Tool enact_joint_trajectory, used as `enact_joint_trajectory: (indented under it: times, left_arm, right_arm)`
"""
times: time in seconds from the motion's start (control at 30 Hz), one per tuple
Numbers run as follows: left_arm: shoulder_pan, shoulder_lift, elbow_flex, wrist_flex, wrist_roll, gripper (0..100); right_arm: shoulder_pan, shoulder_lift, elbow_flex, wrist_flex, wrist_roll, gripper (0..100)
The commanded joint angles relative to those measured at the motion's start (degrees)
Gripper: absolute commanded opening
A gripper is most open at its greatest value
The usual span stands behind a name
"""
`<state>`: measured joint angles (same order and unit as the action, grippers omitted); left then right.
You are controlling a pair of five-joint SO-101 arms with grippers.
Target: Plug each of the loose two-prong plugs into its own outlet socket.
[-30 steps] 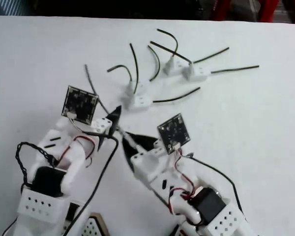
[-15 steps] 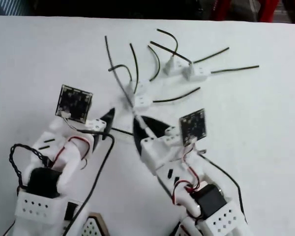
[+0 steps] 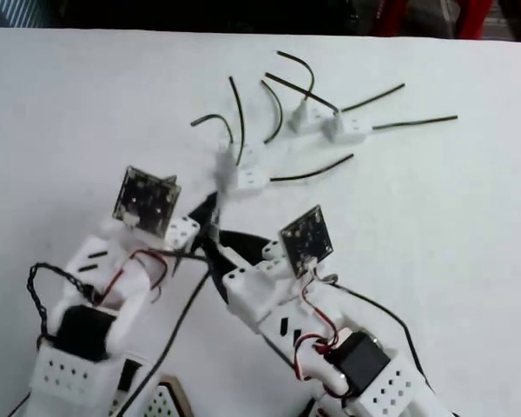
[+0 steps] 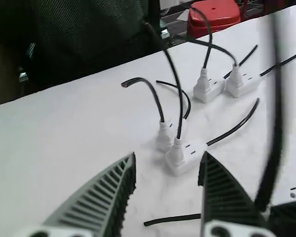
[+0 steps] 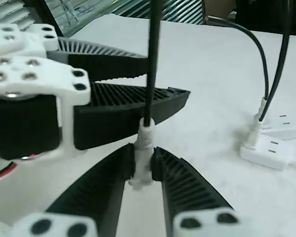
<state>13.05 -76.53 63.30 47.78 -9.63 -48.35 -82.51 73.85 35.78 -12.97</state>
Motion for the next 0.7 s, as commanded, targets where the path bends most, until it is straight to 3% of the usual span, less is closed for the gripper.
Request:
enact_joint_trajectory:
  times: [0.0, 0.13, 0.37, 0.67]
  left_arm:
    - [4.18, -4.53, -3.25, 2.99, -0.62, 22]
    - [5.49, -7.08, -3.16, 6.24, -0.62, 22]
    - [2.07, -7.43, -3.60, 6.15, -0.62, 22]
    - [-5.05, -5.93, -3.43, 7.21, -0.62, 23]
  right_arm:
    - [-0.75, -0.40, -0.70, 0.04, 0.88, 1.6]
    - [-0.75, -0.40, -0.70, 0.04, 0.97, 1.6]
    - [0.04, -0.84, -0.70, 2.07, 1.05, 1.6]
    - [18.42, -0.66, -1.05, 1.98, 1.14, 1.6]
